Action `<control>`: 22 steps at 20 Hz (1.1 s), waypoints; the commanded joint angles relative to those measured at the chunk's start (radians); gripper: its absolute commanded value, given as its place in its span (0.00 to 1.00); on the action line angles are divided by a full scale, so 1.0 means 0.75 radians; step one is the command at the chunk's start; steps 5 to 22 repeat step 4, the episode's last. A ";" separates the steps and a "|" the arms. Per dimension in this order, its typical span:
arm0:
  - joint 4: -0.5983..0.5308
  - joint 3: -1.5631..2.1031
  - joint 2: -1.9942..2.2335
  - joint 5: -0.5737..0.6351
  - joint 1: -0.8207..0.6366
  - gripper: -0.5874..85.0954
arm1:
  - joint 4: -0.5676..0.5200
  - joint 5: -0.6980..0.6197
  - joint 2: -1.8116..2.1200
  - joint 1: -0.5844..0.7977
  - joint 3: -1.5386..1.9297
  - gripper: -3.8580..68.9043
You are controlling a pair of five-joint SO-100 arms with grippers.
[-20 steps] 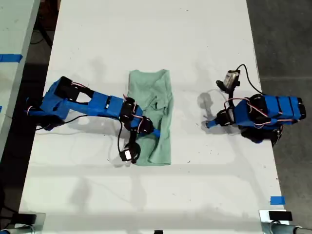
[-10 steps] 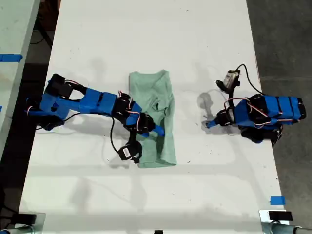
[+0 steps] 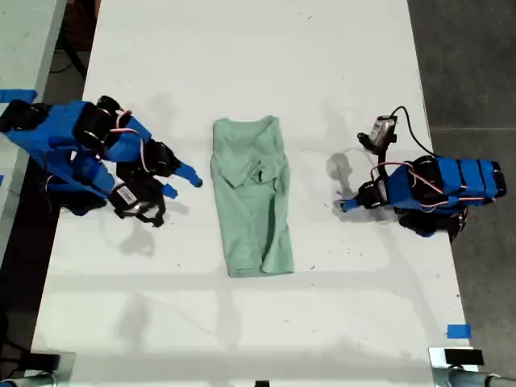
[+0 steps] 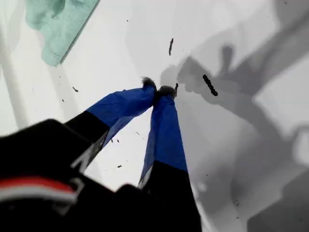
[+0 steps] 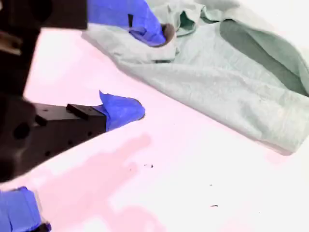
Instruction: Fold t shirt
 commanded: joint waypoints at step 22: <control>-0.620 1.487 1.718 0.078 0.061 0.01 | -0.027 -0.016 0.006 0.016 0.072 0.09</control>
